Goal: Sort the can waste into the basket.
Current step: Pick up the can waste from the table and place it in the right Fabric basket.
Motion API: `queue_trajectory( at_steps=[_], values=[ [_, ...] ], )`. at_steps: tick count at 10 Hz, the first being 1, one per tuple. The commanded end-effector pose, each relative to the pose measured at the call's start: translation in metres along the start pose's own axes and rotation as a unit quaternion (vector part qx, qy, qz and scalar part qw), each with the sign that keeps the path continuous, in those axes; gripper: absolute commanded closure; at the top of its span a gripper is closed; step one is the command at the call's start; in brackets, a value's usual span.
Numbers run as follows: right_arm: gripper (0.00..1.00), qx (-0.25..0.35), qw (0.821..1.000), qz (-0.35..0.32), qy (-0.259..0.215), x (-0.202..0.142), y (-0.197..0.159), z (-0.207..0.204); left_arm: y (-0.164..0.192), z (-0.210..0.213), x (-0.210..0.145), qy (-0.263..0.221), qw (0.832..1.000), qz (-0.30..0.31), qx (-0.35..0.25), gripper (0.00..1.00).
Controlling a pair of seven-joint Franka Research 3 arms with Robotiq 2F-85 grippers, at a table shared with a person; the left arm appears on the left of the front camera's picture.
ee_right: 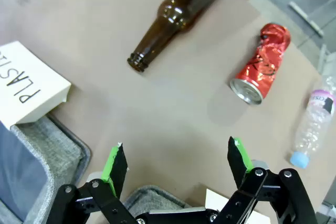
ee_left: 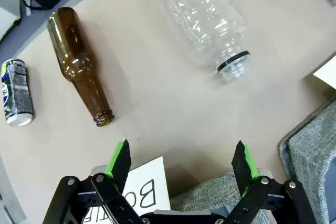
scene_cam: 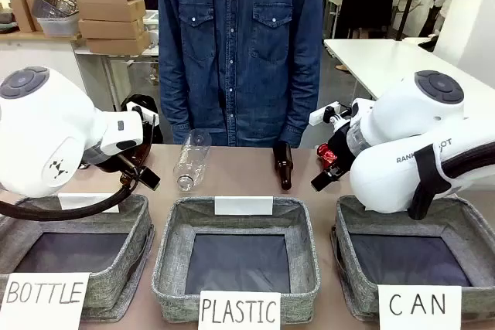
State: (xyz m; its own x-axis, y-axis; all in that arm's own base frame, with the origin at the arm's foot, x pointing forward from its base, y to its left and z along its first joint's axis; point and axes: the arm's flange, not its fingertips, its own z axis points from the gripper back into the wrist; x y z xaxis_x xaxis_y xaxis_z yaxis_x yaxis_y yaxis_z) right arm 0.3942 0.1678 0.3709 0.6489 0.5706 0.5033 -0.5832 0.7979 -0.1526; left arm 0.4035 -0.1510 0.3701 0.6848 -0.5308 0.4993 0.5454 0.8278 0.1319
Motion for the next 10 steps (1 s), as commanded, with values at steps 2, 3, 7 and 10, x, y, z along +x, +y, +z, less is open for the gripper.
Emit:
queue_trajectory(
  at_steps=[2,3,7,10],
  values=[
    [0.0,0.0,1.0,0.0,0.0,0.0,0.0,0.0,0.0,0.0001,0.0,0.0,1.0,0.0,0.0,0.0],
    [0.0,0.0,1.0,0.0,0.0,0.0,0.0,0.0,0.0,0.0001,0.0,0.0,1.0,0.0,0.0,0.0],
    [0.0,0.0,1.0,0.0,0.0,0.0,0.0,0.0,0.0,0.0001,0.0,0.0,1.0,0.0,0.0,0.0],
    [0.0,0.0,1.0,0.0,0.0,0.0,0.0,0.0,0.0,0.0001,0.0,0.0,1.0,0.0,0.0,0.0]
  ],
)
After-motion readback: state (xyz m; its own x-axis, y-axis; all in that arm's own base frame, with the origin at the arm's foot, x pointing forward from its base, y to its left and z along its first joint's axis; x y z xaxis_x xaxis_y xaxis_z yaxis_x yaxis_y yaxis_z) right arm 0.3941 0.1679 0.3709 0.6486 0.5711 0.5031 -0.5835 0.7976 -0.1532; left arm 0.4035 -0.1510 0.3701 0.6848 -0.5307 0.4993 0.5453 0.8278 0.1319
